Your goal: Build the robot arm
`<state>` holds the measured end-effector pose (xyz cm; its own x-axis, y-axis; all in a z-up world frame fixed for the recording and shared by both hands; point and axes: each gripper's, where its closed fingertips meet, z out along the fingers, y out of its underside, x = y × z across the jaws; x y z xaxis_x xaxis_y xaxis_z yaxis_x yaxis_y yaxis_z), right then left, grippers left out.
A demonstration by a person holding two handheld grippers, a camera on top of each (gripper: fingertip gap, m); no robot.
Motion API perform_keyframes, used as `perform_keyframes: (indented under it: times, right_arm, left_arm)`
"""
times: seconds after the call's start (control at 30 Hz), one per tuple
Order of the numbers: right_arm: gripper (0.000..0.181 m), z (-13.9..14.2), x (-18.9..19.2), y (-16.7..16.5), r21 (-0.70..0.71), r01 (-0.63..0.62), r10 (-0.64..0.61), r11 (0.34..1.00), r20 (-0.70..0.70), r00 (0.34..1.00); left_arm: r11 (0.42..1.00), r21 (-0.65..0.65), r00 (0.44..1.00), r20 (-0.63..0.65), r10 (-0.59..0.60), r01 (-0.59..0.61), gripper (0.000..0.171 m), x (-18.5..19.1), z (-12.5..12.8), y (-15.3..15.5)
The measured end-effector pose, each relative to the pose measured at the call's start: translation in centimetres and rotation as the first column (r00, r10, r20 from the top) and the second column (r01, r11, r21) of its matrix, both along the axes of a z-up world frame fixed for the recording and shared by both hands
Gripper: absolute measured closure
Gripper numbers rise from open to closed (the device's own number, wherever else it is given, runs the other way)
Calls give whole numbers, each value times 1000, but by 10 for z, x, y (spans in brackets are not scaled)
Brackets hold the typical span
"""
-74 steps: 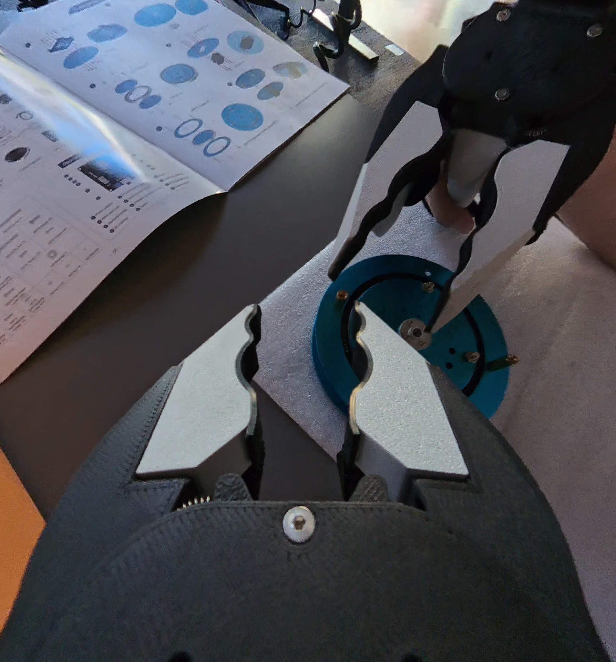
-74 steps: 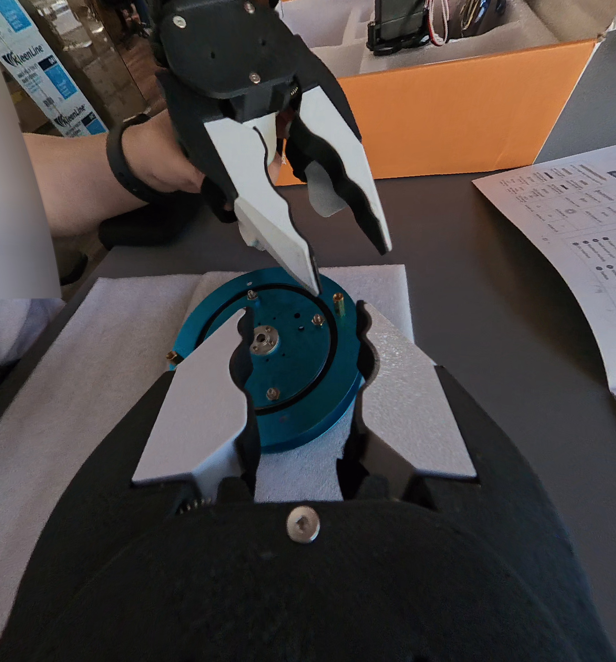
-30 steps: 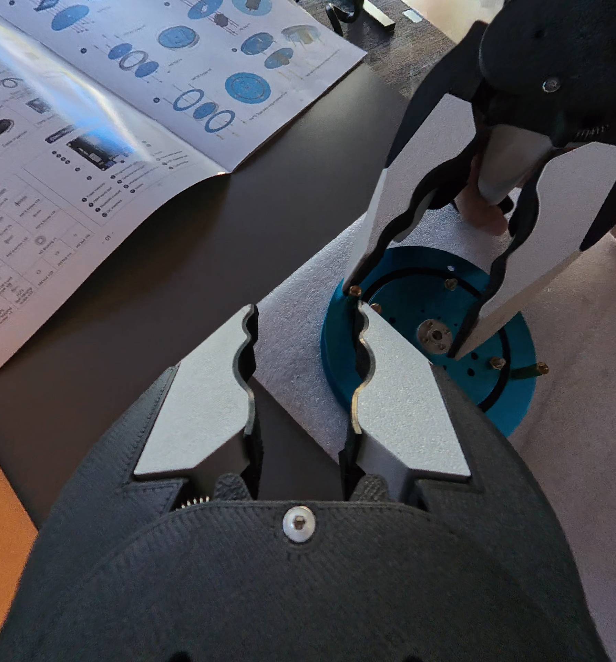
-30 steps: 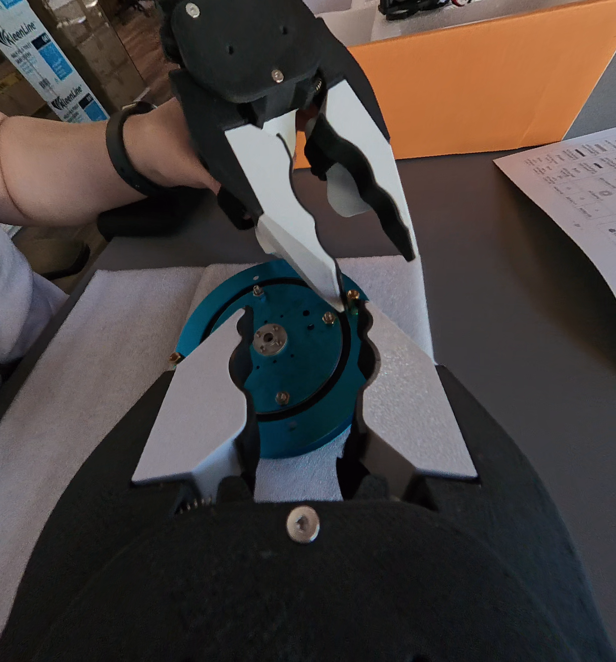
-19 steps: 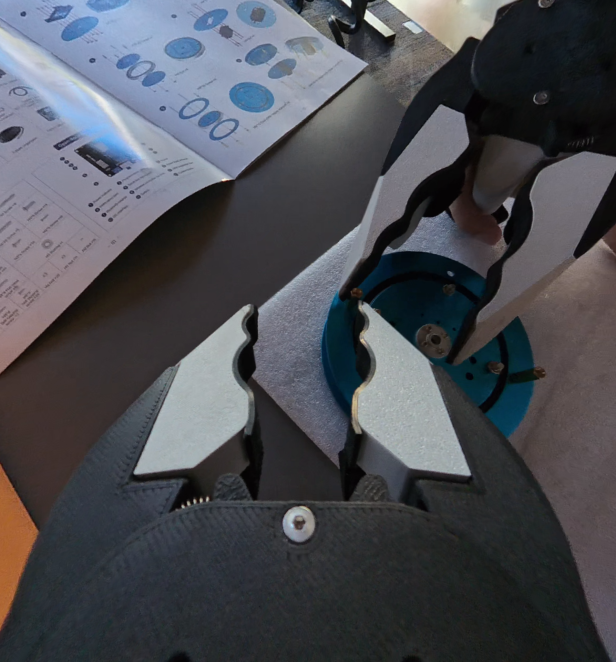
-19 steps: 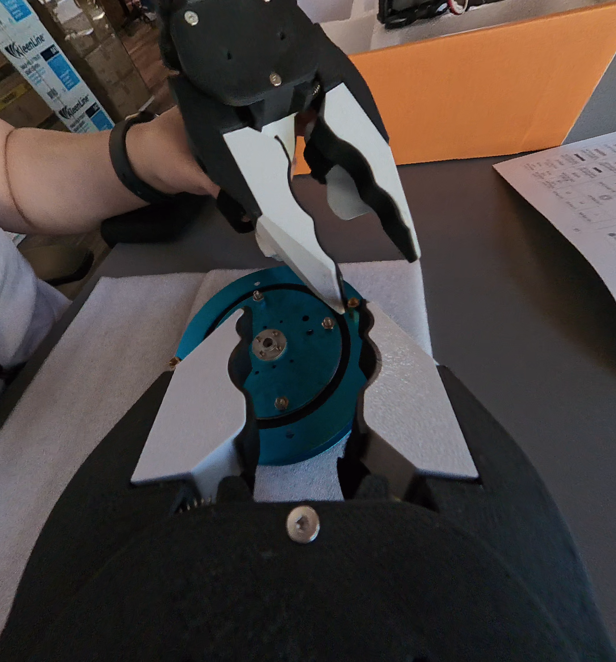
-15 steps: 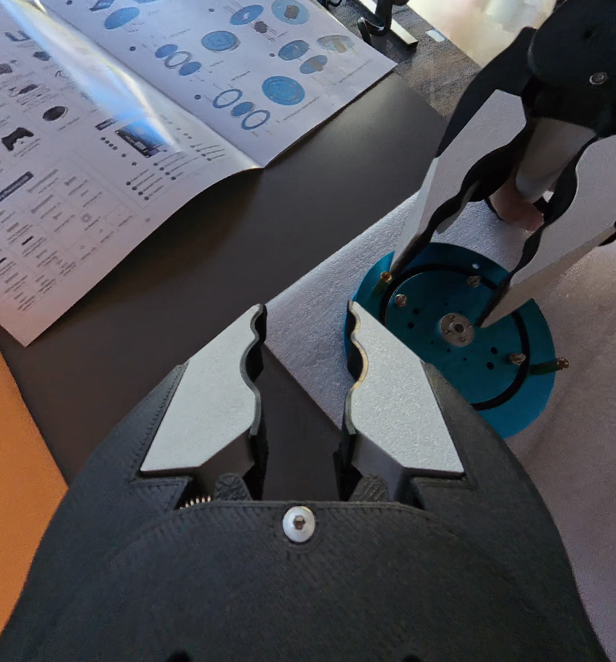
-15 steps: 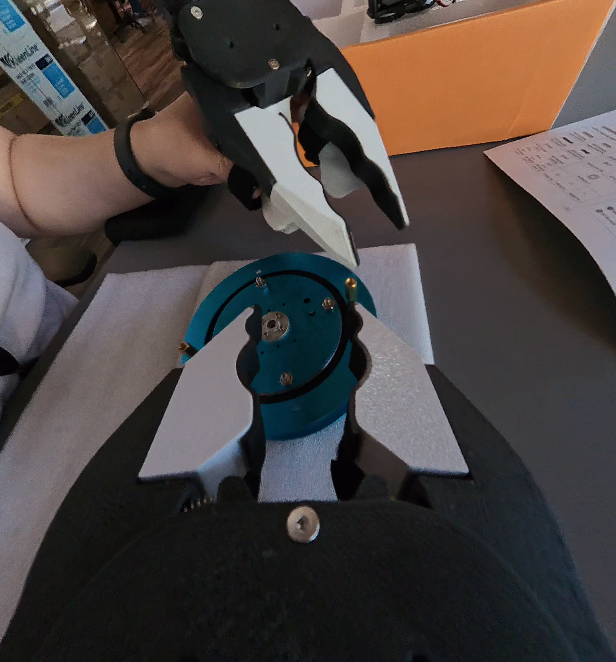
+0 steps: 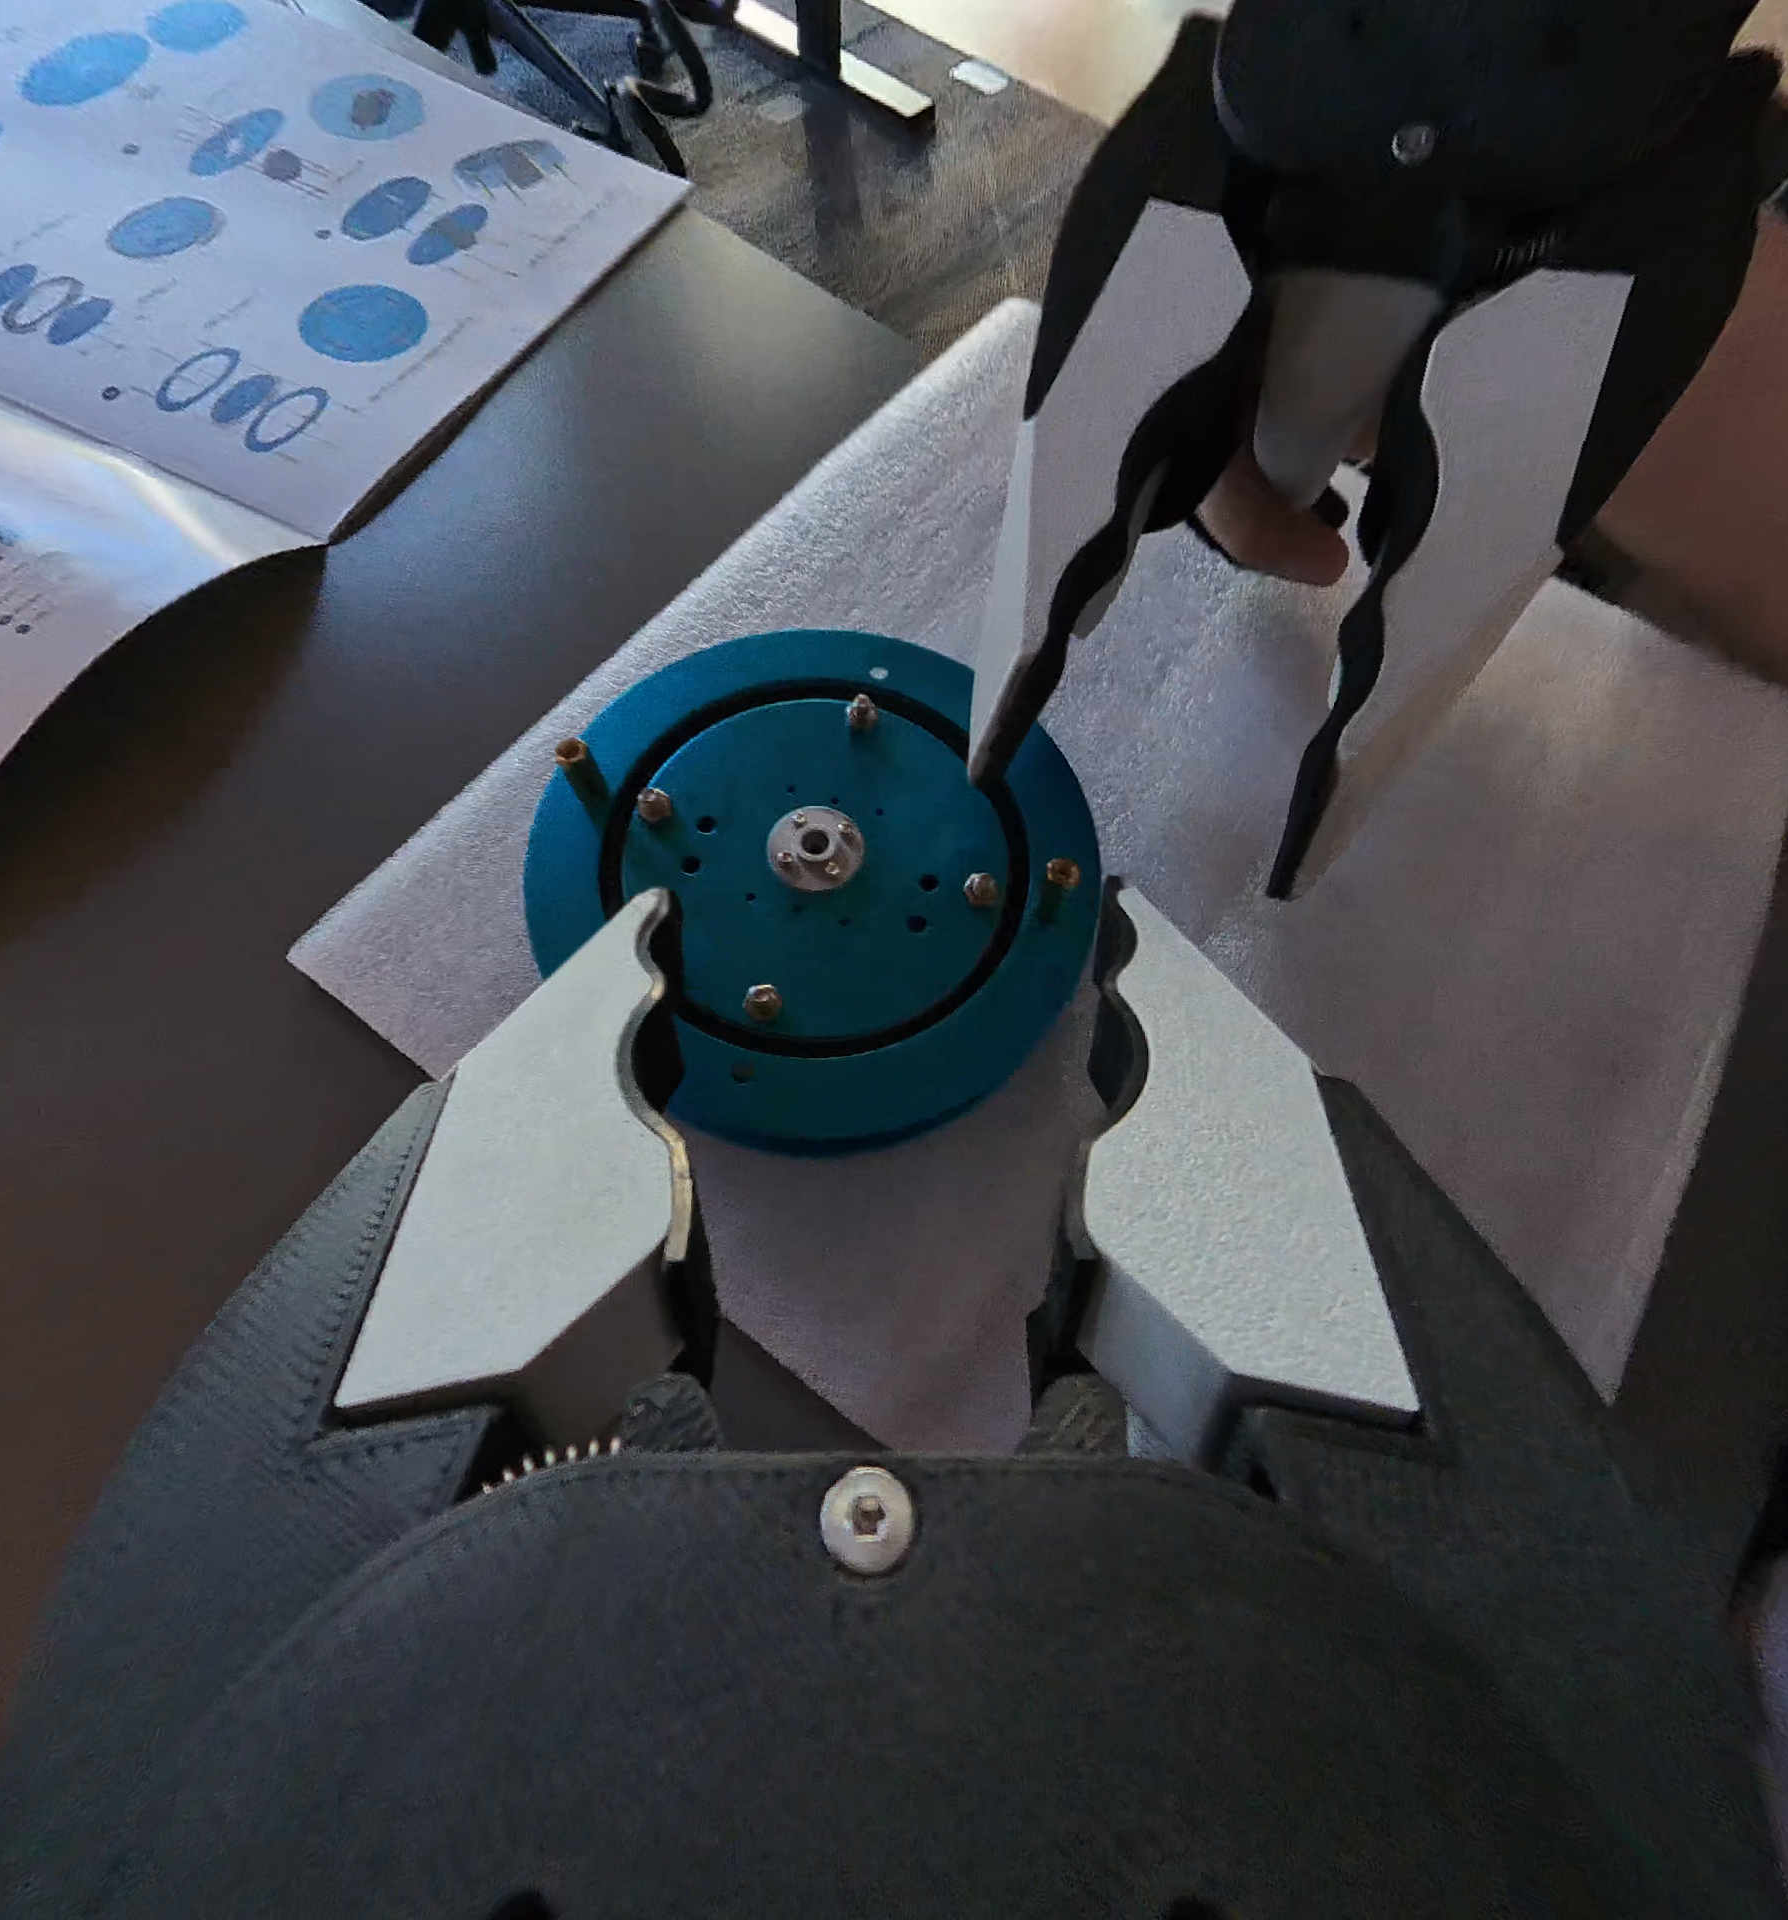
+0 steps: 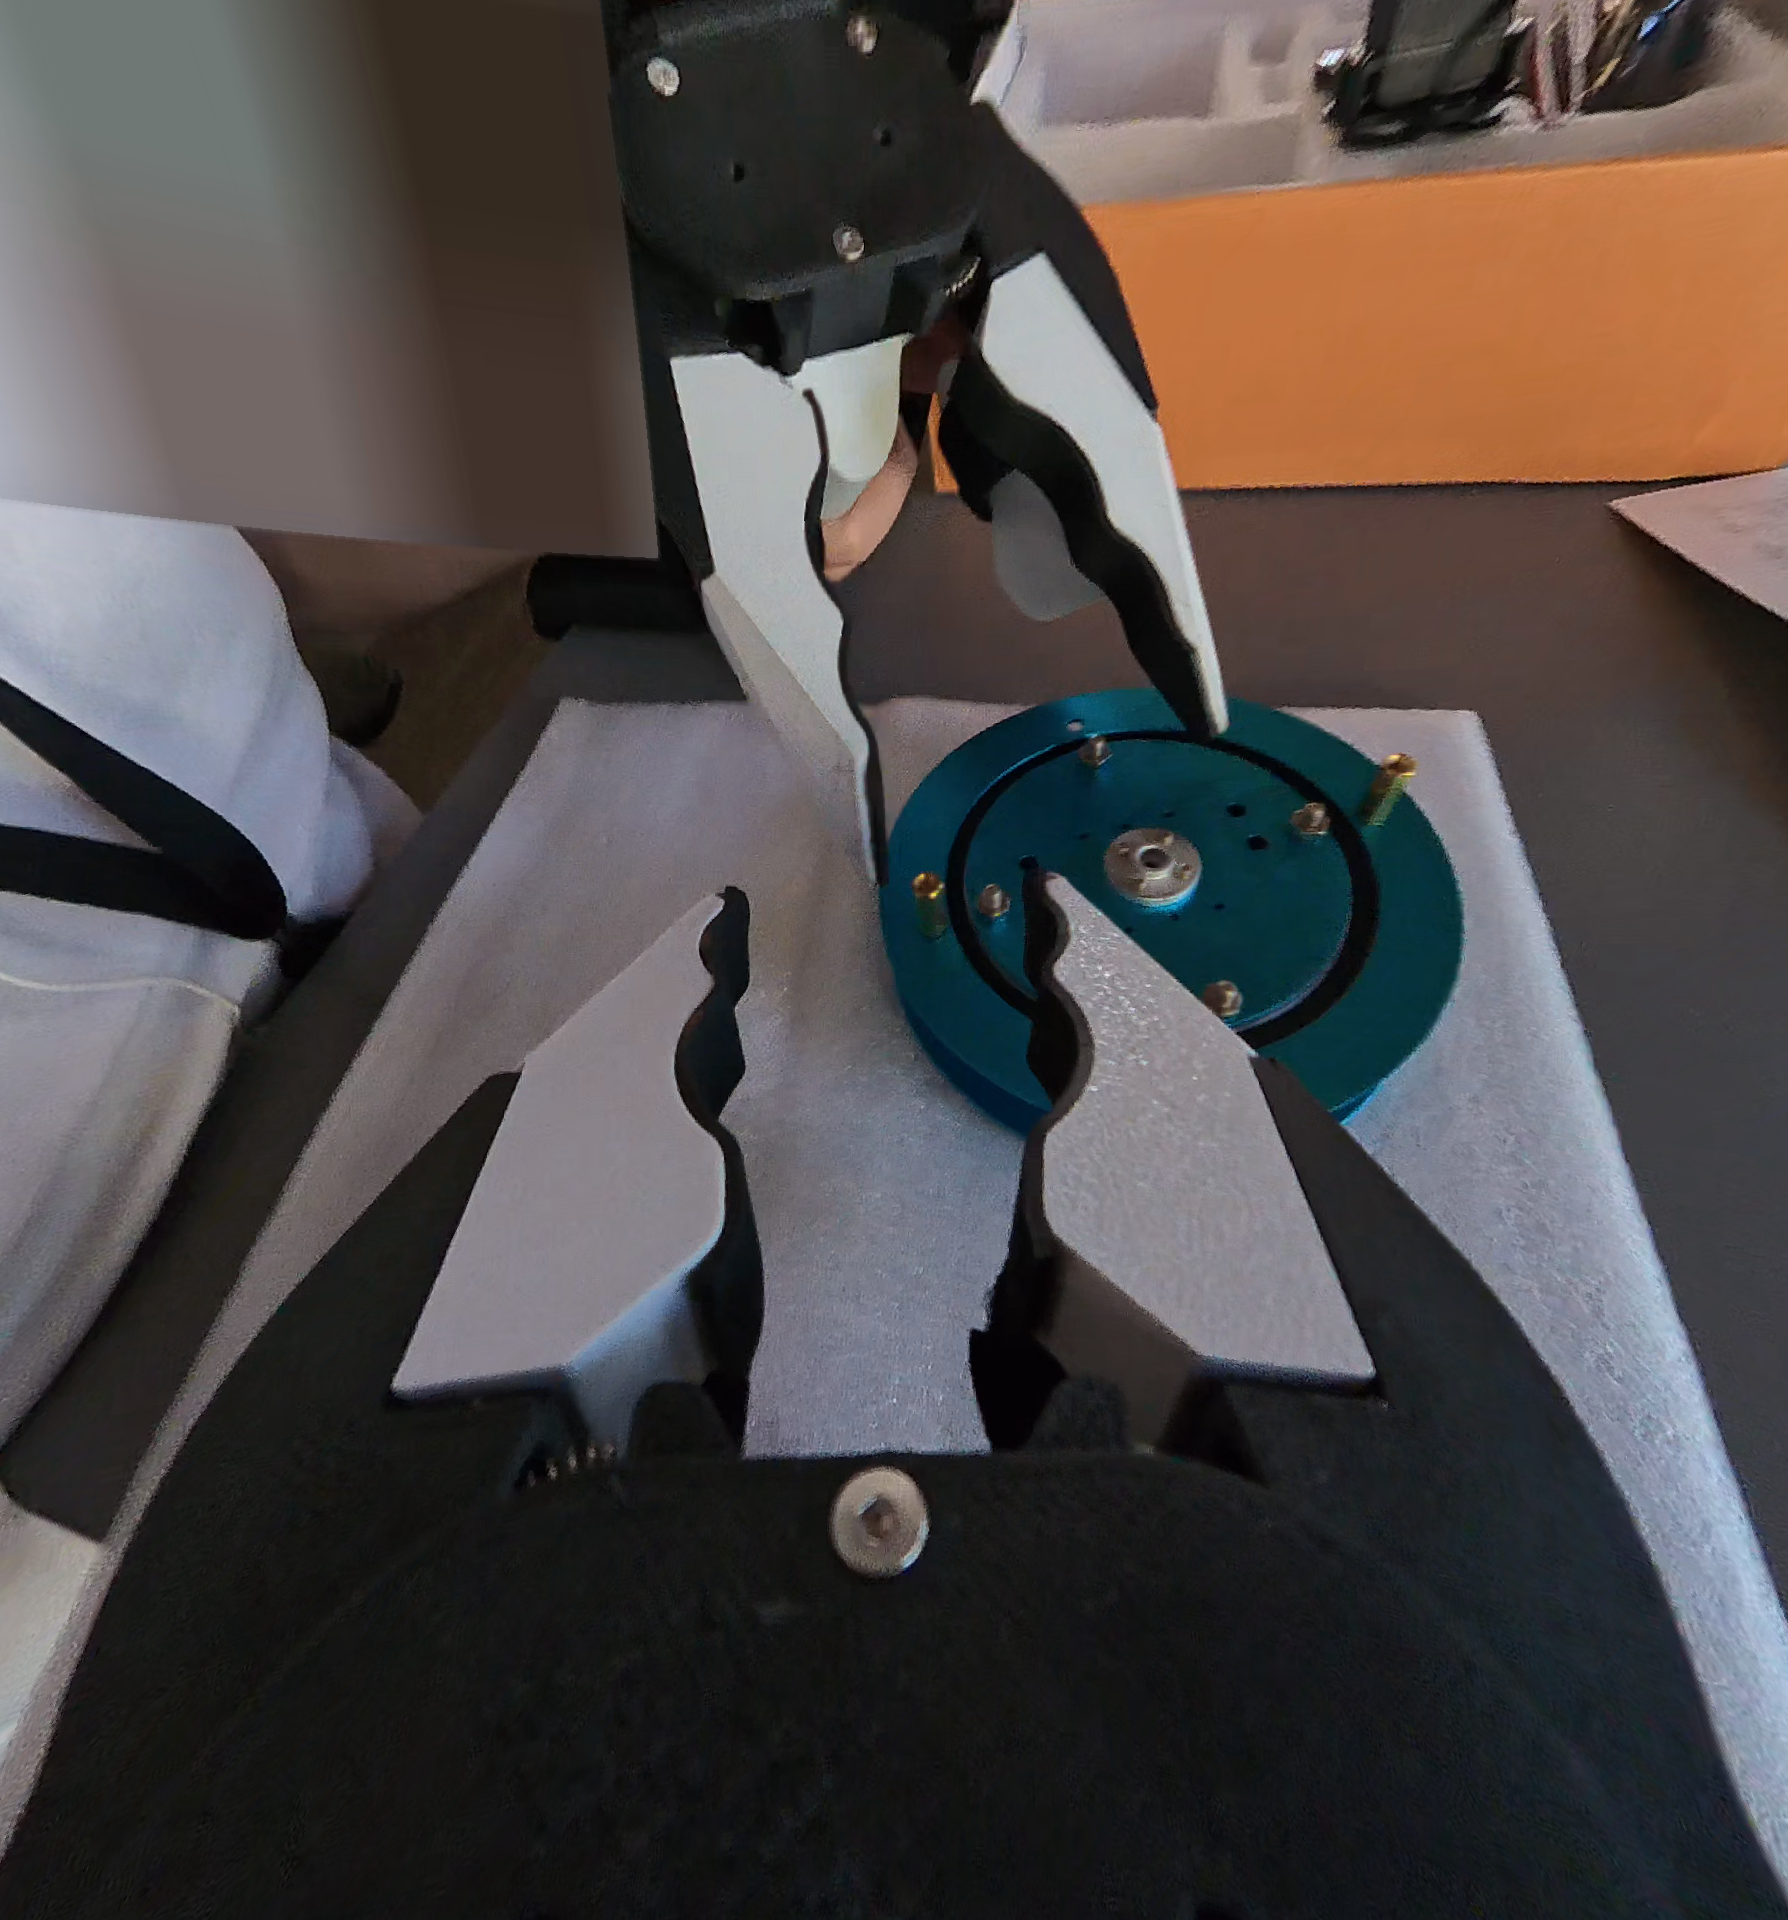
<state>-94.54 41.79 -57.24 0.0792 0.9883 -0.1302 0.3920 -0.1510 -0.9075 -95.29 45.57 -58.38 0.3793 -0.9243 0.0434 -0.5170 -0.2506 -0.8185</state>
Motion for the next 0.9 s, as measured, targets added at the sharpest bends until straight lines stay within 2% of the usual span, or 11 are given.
perform_keyframes:
  times: [0.17, 0.23, 0.3, 0.37, 0.5, 0.6, 0.73, 0.8, 0.9]
  right_arm:
    - [128, -16, -8, -14, 25, -89, 85, 996, 127, 988]
    - [127, -20, -7, -17, 32, -83, 77, 996, 144, 986]
    - [128, -19, -2, -19, 25, -62, 58, 998, 143, 988]
    - [138, -15, 1, -25, 1, -61, 60, 998, 122, 991]
    - [129, -10, -4, -13, 29, 2, -5, 1000, 90, 996]
    - [126, -13, -13, -13, 26, -14, 12, 1000, 87, 996]
    - [126, -18, -10, -18, 25, -17, 14, 1000, 103, 995]
    - [140, -18, -1, -20, 14, -8, 7, 1000, 117, 993]
    - [134, -10, 0, -15, 6, 32, -32, 999, 62, 998]
  left_arm:
    - [999, 36, 998, -56, 39, -37, 91, 1, -9, 3]
    - [998, 35, 997, -64, 52, -50, 90, -1, -12, 5]
    - [997, 38, 995, -74, 67, -64, 92, -7, -12, 6]
    - [994, 55, 991, -88, 96, -91, 98, -17, -12, 8]
    - [998, 22, 997, -54, 61, -60, 94, -11, -5, -1]
    - [996, 71, 995, -85, 55, -49, 95, -1, -5, 0]
    - [995, 78, 992, -110, 63, -54, 92, 1, -9, 3]
    - [994, 90, 991, -112, 68, -58, 94, -5, -7, 0]
    - [994, 82, 994, -81, 79, -72, 98, -14, -5, -5]
